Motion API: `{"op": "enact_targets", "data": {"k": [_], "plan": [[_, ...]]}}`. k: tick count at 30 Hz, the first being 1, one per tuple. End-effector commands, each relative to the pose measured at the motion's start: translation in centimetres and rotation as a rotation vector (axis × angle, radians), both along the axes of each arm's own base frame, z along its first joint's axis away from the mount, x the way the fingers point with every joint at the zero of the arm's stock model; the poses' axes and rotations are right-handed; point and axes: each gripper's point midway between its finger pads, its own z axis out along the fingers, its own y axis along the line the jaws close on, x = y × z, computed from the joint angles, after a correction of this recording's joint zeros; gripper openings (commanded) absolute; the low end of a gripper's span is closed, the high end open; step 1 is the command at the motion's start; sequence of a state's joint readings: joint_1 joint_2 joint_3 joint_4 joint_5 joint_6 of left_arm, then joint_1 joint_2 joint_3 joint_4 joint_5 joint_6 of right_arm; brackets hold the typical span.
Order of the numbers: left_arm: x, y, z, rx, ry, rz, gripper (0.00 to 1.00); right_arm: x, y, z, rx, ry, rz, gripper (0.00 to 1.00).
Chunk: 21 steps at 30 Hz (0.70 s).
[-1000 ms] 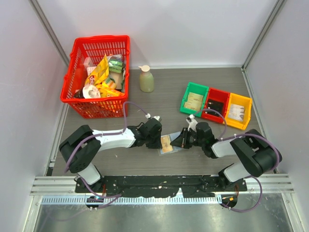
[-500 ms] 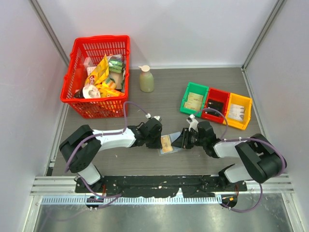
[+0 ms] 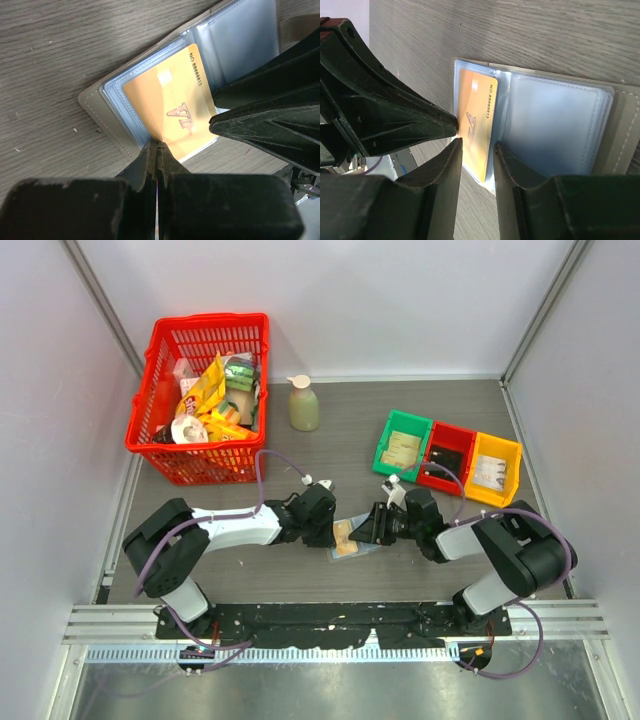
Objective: Take the credit cards out of the card holder
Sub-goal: Remove the credit card from the card holder.
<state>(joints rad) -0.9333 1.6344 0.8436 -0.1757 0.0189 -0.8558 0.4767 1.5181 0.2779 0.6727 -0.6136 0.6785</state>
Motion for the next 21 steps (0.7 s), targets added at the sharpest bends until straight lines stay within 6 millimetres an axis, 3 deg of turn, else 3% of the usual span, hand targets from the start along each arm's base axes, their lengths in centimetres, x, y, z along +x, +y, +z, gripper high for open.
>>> {"op": "enact_targets", "data": {"k": [1,9,21], "plan": [[-1.2,2.7,-3.1,0.134,0.041,-0.005,0.00,0.4,1.2,1.1,0.056,-0.030,0.036,0.36],[-1.2,2.7,-3.1,0.133,0.042,-0.006,0.00,0.4,2.0,2.0,0.121,-0.042,0.057,0.27],[-1.5,2.7,-3.5,0.135,0.057,-0.011,0.00,0.3,1.2,2.5,0.127,-0.067,0.052,0.08]]}}
